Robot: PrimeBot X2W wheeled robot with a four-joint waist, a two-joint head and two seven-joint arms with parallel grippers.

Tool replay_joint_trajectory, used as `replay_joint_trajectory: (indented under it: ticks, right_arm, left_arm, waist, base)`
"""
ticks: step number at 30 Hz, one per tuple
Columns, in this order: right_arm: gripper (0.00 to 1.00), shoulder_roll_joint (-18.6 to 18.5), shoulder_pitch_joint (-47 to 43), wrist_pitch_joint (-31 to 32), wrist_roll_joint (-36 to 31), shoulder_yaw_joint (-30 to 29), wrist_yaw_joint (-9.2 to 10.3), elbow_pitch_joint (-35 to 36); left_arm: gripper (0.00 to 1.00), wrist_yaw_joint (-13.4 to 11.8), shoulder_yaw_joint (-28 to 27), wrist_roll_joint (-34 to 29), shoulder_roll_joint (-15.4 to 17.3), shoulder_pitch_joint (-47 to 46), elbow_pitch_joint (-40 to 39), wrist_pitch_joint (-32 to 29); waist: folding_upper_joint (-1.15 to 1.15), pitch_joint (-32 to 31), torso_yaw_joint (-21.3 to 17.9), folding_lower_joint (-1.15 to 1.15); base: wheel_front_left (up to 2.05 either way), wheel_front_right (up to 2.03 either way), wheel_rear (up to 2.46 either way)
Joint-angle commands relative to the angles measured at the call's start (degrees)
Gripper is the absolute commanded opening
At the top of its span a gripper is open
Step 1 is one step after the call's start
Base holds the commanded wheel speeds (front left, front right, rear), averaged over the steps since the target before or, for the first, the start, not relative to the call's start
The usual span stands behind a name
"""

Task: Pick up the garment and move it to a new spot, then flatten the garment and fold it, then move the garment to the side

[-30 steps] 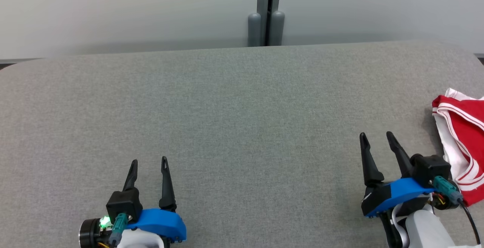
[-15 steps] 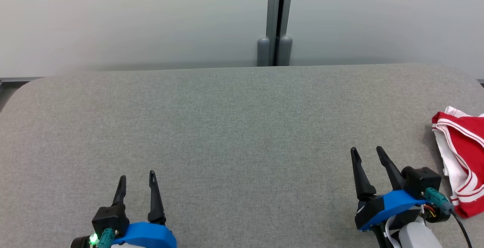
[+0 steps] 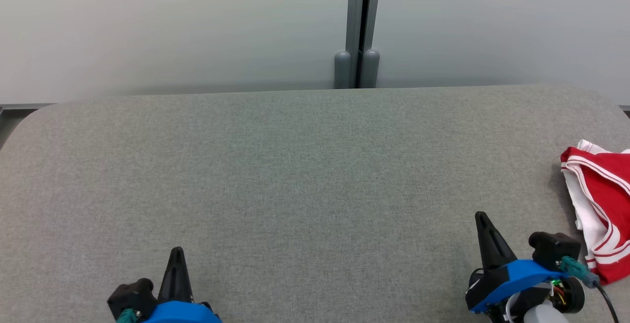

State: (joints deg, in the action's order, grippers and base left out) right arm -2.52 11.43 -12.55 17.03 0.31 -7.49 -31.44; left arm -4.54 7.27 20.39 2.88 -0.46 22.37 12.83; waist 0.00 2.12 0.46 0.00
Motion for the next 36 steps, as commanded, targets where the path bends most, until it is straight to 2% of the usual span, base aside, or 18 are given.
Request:
replay_joint_trajectory:
  ticks: [1, 17, 36]
  right_arm:
    - [0.00, -0.22, 0.63, 0.44, 1.74, -0.33, 0.00, 1.43]
    - [0.00, -0.28, -0.90, 4.14, 17.62, -1.46, 0.00, 5.28]
    - [0.00, -0.34, -2.04, 8.13, 33.01, -2.91, 0.00, 8.67]
  left_arm:
    - [0.00, 0.31, -0.73, 1.57, 0.00, -1.41, -1.10, -0.29]
    - [0.00, 2.83, -3.53, 16.69, 0.00, -2.44, -2.78, -4.34]
    - [0.00, 5.40, -6.30, 31.44, 0.00, -3.47, -4.36, -8.37]
  waist:
    - [0.00, -0.01, -0.01, 0.00]
    - [0.00, -0.27, -0.07, 0.00]
    - [0.00, -0.58, -0.14, 0.00]
  base:
    - [0.00, 0.00, 0.00]
    - [0.00, 0.00, 0.00]
    - [0.00, 0.00, 0.00]
